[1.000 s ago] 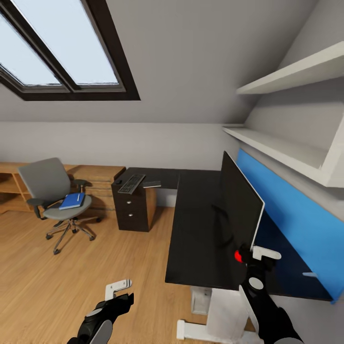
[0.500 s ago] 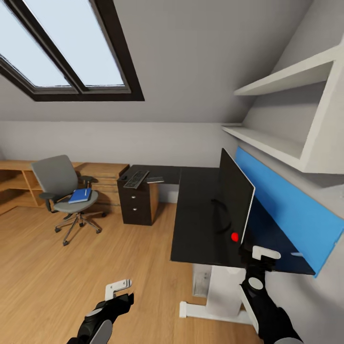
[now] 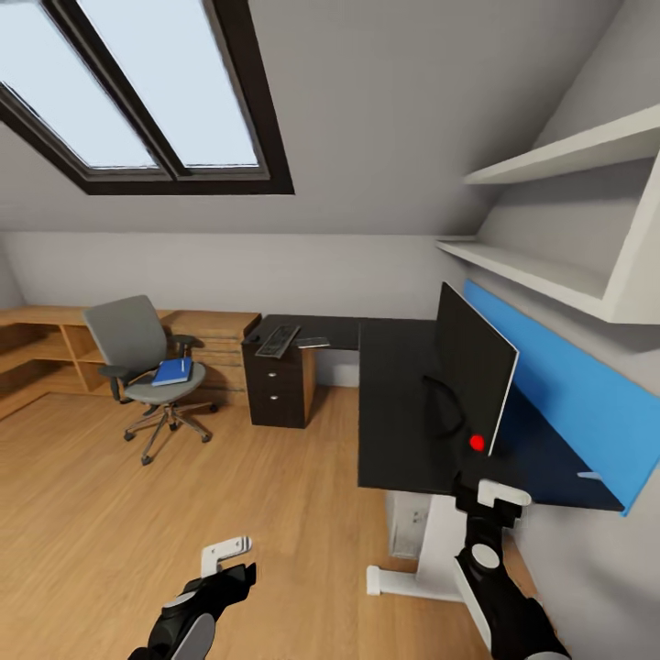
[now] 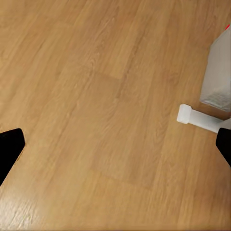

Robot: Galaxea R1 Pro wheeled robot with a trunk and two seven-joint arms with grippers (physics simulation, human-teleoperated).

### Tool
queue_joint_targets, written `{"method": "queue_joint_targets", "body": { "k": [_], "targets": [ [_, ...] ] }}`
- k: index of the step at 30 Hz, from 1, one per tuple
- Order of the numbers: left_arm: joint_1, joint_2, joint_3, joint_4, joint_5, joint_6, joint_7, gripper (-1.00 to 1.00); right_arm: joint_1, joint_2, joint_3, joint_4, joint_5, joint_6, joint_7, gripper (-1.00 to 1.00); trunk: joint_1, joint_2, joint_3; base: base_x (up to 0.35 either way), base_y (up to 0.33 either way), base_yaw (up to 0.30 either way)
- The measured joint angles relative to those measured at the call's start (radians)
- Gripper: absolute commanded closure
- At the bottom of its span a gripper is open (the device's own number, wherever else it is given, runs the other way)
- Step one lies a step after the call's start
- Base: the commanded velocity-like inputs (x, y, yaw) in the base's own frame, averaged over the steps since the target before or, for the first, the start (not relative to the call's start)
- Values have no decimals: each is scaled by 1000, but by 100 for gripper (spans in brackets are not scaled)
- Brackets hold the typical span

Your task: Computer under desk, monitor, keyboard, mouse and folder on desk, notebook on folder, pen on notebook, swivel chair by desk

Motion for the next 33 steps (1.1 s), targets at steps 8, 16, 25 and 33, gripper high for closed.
{"method": "queue_joint_targets", "body": {
  "k": [8,16,25,33],
  "targets": [
    [0,0,0,9,-1,0,0,-100,0,34,86,41,0,-30,16,-100,0,0,0,42,336,0],
    [0,0,0,30,-4,0,-2,-100,0,52,108,103,2,-95,18,-100,0,0,0,140,325,0],
    [0,1,0,44,-5,0,-3,-100,0,57,127,122,2,-104,18,-100,0,0,0,187,309,0],
    [0,0,-3,77,-1,-39,-3,-100,0,73,188,163,3,-105,18,-100,0,0,0,220,286,0]
  ]
}}
